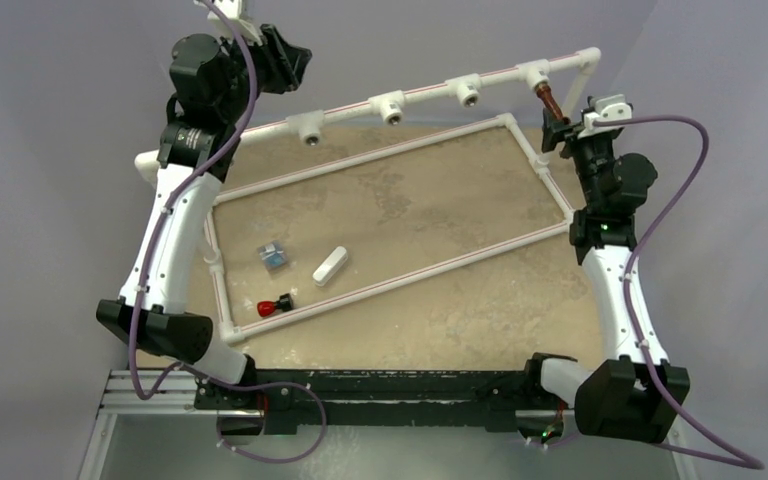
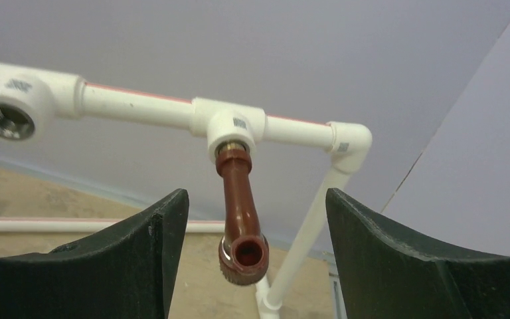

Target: Install the water faucets

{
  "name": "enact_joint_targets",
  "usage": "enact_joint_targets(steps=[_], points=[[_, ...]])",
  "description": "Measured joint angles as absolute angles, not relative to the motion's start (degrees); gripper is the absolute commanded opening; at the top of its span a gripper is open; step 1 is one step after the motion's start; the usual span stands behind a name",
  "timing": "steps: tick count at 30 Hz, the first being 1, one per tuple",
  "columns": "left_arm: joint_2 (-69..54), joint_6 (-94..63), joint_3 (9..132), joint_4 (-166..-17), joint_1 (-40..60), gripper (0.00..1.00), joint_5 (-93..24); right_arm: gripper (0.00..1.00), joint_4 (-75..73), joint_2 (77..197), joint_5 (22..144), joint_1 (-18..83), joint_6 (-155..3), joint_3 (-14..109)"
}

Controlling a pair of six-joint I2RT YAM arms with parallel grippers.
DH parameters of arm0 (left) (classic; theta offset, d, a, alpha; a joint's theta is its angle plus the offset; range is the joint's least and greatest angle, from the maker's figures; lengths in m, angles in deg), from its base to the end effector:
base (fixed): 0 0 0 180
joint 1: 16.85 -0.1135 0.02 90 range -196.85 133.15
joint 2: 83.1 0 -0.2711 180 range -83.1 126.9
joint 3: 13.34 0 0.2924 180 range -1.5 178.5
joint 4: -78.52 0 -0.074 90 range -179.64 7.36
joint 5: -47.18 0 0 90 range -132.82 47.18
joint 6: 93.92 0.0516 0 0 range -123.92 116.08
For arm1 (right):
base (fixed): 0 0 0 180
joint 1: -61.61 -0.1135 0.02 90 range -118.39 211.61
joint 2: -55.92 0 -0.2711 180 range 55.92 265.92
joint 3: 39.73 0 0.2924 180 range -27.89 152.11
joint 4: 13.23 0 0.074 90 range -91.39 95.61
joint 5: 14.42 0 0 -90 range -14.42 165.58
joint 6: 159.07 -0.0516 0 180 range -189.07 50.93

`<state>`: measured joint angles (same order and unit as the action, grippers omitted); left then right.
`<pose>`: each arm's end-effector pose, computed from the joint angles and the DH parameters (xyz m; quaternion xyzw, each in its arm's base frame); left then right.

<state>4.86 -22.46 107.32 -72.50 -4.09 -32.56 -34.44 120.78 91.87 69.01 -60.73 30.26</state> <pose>0.3695 -0.0931 0.5505 0.0308 0.6835 -0.2549 0.6833 0.3061 -0.0252 0.4399 -0.1247 0.5211 -0.0411 0.8434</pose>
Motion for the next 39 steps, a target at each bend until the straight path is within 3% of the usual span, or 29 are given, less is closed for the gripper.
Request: enact_joint_targets(steps=[8,12,19,24,39], points=[[1.36,-24.25,100.87,-75.12,-4.09,0.45,-27.27,0.68,-36.52,123.32,91.96,68.75,-57.06,28.01],[0.18,-26.11,96.98,-75.38,-4.09,0.46,-24.43,0.58,-37.35,125.79,92.07,68.68,-56.77,28.03],[-2.05,-28.76,92.81,-75.32,-3.98,0.46,-20.91,0.30,-38.12,128.39,92.24,68.62,-56.64,28.14],[-5.35,-28.87,90.36,-75.16,-3.17,0.46,-20.56,0.00,-38.16,128.78,93.38,68.40,-58.61,28.51],[-9.30,-25.96,87.71,-74.03,0.19,0.46,-23.69,0.00,-39.19,129.22,93.91,69.25,-74.11,29.04]])
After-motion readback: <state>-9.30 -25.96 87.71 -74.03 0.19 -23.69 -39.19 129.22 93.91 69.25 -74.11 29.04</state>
